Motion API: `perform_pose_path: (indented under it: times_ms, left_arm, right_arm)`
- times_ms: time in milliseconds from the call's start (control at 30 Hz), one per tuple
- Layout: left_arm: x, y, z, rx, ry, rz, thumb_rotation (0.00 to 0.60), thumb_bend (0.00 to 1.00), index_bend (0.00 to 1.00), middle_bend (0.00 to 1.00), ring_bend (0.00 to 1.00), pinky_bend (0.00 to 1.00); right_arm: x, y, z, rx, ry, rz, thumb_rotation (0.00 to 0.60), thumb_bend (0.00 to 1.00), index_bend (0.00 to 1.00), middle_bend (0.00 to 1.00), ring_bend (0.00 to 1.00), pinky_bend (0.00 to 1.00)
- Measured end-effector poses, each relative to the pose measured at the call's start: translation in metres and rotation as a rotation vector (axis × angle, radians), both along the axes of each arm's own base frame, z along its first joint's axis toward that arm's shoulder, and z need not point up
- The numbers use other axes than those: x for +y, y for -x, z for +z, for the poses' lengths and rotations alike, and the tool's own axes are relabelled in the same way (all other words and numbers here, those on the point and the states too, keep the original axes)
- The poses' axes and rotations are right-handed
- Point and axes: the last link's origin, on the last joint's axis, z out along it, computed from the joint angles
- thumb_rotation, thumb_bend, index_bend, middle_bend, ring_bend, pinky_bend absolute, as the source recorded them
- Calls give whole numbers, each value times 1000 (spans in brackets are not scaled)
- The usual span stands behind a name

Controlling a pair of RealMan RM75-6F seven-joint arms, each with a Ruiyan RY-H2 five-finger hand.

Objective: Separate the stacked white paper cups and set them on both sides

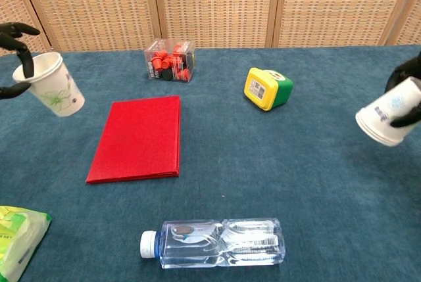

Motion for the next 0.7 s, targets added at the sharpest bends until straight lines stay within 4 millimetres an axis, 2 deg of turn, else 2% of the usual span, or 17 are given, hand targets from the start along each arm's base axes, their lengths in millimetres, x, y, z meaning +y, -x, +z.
perform_pose_path:
  times_ms: [100,167,300,333,467,567,700]
  left_arm:
    - [-8,9,-2,50,17,5,600,452,600,0,0,0]
    - [-11,15,-3,70,31,13,600,451,529,0,0,0]
    - [-16,23,-5,87,44,18,600,452,396,0,0,0]
    - [-17,23,-5,89,42,16,600,451,334,0,0,0]
    - [-19,26,-2,99,16,11,600,342,120,0,0,0]
    - [-21,24,0,85,1,9,600,323,65,0,0,0]
    - [-26,21,6,60,-15,-4,600,318,53,0,0,0]
  right_arm:
    - [7,9,-8,79,-4,-3,600,115,769,548,479,729]
    - [11,14,-14,114,-7,-6,600,115,718,478,418,690]
    - [20,23,-20,180,-29,-6,600,115,556,296,238,547]
    - [21,25,-21,191,-29,-3,600,115,522,253,193,503]
    - [26,28,-25,211,-29,10,600,115,399,85,30,383]
    - [29,28,-25,203,-23,21,600,115,334,14,0,333]
    - [32,26,-20,188,-8,47,600,106,240,0,0,263]
